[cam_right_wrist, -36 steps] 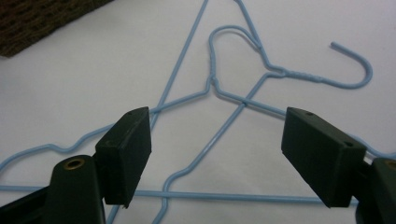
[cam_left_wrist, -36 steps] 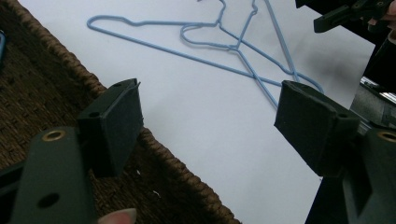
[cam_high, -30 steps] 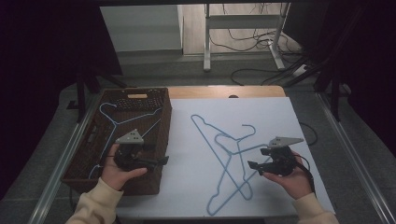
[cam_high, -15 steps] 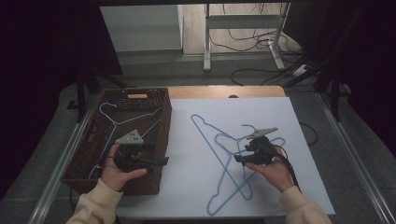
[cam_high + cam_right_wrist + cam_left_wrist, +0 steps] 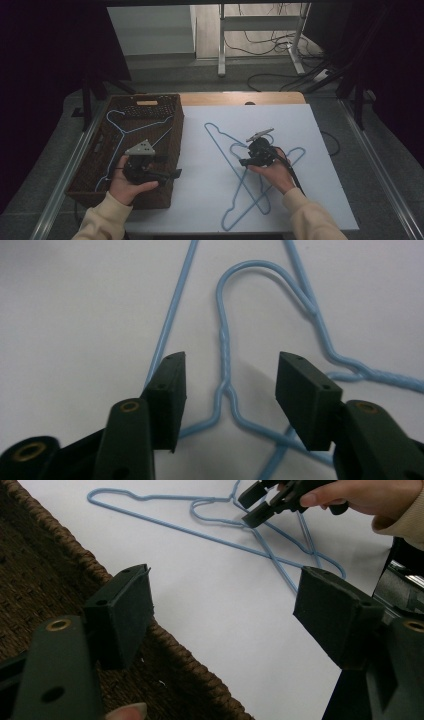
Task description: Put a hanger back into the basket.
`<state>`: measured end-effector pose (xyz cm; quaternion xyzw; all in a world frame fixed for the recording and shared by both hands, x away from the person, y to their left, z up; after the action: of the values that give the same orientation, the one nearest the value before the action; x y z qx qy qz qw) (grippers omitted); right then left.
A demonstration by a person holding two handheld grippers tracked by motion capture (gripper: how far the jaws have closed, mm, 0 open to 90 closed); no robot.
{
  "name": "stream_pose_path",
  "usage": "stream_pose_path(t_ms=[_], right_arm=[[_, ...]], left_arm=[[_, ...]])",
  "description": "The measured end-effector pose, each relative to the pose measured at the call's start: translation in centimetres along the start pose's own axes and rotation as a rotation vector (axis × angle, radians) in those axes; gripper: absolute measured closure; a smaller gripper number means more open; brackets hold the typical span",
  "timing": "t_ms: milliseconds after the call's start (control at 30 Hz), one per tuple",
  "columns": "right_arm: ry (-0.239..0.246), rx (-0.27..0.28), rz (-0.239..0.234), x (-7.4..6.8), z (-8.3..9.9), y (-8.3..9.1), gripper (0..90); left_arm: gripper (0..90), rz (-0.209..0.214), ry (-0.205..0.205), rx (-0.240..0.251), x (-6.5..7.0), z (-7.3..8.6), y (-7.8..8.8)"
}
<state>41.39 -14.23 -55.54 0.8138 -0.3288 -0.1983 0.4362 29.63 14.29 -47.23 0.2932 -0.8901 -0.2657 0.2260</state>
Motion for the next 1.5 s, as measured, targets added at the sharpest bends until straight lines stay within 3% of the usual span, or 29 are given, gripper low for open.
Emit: stream_pose_path(t_ms=[267,500,700,1067,1500], right_arm=[[0.041,-0.066,0.034,-0.5,-0.2,-1.7,63.0],[0.068,-0.085,0.053,-0.8,-0.4,-1.8,84.8],[0.052,-0.09,0.085,-1.1,-0.6,-1.7,85.4],[-0.001,0.043,0.078,-1.9,-1.7,1.5,85.4],[-0.02,0.104,0.056,-2.5,-1.7,3.8,85.4]], left_arm=[[23.3,-0.001,0.0,0.001,-0.1,0.0,0.1],[23.3,0.002,-0.006,0.001,0.1,0.0,0.0],[23.4,0.005,-0.015,0.0,0.5,-0.2,-0.1],[23.5,0.021,-0.041,-0.021,2.0,-0.6,-1.1],[24.0,0.052,-0.053,-0.069,4.1,-1.3,-3.6]])
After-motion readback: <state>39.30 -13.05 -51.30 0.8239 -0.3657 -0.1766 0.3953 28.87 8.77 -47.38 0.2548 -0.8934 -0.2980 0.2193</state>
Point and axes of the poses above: each handheld gripper's, and its own axes: y roughly backward along the jaws, z roughly out of its underside, x roughly to its right, the point moved 7 cm from there along -y, roughly forward along the jaws, and after that the axes turned 1 degree about z, right-handed, at the moved point
